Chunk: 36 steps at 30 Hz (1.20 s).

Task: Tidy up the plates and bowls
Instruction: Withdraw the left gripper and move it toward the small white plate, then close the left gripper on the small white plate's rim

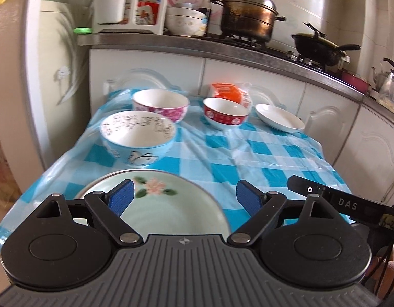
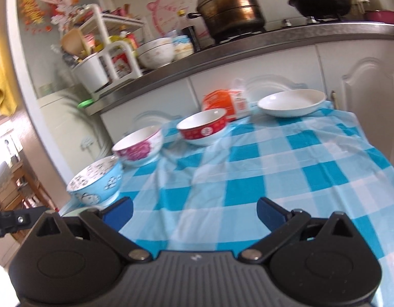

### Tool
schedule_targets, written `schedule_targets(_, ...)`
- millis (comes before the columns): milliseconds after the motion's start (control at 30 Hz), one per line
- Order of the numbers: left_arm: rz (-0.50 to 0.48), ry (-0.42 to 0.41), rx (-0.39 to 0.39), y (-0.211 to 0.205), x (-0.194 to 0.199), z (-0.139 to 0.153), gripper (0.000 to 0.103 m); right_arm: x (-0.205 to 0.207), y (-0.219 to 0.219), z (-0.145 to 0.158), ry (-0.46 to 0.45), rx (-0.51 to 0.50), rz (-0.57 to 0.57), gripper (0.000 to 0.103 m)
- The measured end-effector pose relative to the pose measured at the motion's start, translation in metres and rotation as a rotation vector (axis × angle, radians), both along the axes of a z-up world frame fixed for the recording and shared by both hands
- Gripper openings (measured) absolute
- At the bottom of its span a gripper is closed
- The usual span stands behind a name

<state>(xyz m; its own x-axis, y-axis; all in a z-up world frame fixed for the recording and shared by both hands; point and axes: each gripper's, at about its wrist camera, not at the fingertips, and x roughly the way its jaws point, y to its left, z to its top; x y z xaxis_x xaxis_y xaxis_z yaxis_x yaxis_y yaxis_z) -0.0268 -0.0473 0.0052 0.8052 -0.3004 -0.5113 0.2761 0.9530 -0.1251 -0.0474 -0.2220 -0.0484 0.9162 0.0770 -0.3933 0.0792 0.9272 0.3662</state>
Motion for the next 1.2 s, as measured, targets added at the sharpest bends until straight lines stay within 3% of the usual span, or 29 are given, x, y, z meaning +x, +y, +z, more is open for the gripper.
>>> schedule_targets(433,-0.186,0.088,-0.011,-0.095,0.057,0.022,0.103,0.011,-0.1,0.005,0.034,0.127,-0.187,0.102)
schedule_targets(600,-0.279,0.085,0.034,-0.146,0.091,0.023,0.103,0.029,-0.141,0.012,0.023,0.106,-0.228,0.102)
schedule_targets(700,-0.341,0.111,0.022,-0.177,0.117,0.019,0.103,0.046,-0.166,0.011,0.027,0.097,-0.212,0.102)
schedule_targets(1033,-0.315,0.176,-0.093,-0.251,0.209,-0.008,0.103,0.111,-0.244,0.002,-0.023,0.196,-0.162,0.102)
schedule_targets(1200,-0.276,0.171,-0.097,-0.283,0.255,-0.026,0.1,0.148,-0.277,-0.008,-0.043,0.286,-0.164,0.102)
